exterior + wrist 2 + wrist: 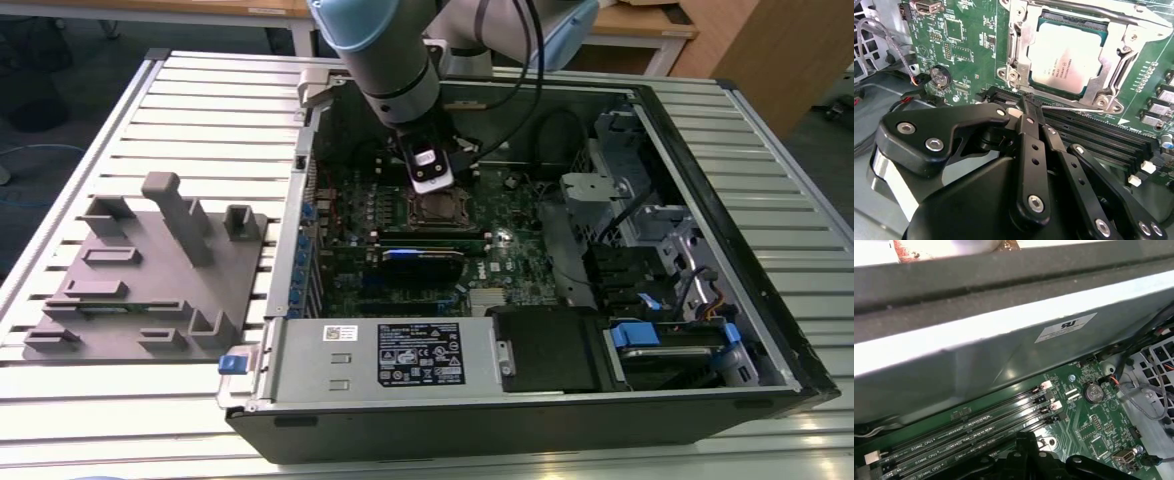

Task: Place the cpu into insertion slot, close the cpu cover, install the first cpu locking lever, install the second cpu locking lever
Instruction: 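Install the first cpu locking lever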

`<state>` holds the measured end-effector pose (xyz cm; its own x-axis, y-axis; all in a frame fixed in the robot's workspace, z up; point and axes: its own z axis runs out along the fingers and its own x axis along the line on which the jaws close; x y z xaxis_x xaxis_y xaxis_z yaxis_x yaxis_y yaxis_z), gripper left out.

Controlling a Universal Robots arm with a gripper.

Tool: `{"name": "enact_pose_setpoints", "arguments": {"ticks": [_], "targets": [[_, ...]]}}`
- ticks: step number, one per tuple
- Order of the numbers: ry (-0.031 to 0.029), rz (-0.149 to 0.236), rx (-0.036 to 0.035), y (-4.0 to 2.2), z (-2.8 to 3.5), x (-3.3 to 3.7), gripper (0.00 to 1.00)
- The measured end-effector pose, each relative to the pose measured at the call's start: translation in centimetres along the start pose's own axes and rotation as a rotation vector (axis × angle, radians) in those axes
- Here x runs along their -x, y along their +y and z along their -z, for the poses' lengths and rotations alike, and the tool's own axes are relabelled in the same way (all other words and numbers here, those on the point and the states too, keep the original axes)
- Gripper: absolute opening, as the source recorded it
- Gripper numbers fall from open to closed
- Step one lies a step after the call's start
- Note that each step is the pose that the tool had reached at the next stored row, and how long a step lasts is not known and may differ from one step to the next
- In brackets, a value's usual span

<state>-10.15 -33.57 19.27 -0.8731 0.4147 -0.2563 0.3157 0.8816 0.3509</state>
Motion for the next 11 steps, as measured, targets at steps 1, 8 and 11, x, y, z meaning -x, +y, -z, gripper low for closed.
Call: {"name": "enact_pose_setpoints", "arguments": {"ticks": [1, 8, 11], "targets": [[-0.0001, 0.000, 0.0000, -0.01, 0.02, -0.07, 0.10], [-0.0006, -0.002, -0.0002, 0.08, 0.10, -0.46, 0.10], [-0.0006, -0.002, -0.0001, 0.24, 0.06, -0.54, 0.10]]}}
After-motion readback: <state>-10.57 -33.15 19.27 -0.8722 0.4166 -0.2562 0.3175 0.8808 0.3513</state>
